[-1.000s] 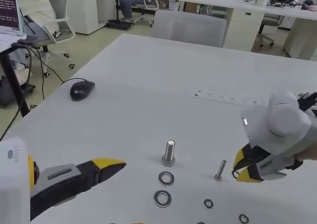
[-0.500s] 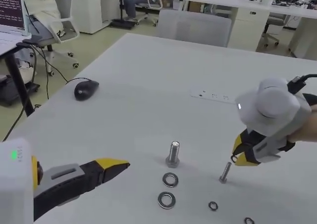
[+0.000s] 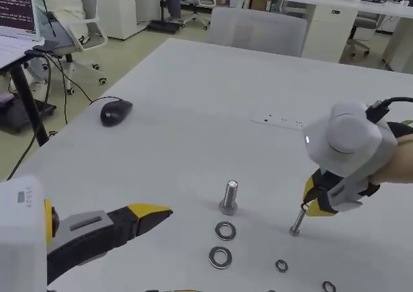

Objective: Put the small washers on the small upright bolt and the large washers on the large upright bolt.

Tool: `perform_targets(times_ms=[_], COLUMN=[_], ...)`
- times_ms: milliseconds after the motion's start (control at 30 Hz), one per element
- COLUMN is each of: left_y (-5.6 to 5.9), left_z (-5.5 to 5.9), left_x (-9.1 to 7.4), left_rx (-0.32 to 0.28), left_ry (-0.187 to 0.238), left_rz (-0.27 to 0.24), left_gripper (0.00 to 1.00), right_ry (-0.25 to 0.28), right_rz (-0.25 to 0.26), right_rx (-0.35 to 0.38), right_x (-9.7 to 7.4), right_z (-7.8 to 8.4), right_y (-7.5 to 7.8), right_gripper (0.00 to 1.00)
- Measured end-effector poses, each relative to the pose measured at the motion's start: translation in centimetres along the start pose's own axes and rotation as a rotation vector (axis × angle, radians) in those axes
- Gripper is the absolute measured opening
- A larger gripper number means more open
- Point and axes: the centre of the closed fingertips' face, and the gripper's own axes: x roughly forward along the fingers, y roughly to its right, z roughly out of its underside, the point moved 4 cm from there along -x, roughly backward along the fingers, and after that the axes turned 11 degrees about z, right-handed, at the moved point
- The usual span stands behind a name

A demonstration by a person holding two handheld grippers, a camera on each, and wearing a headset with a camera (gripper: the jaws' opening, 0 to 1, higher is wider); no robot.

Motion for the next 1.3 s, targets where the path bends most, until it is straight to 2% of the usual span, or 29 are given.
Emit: perform_targets(times_ms=[500, 1300], left_y=[-0.1, -0.1], left_z=[0.3, 0.4], left_x=[0.0, 0.7], left_rx=[-0.005, -0.017], left_ry=[-0.005, -0.016], left_rz=[-0.005, 0.011], left_gripper=[0.64, 0.64], right_ry=[-0.002, -0.009], right_rz=[-0.012, -0.028], right_rx=[-0.003, -0.017], right_x=[1.1, 4.3], right_z=[0.2, 1.3], right_y=[-0.1, -1.1], right_gripper=[0.12, 0.13])
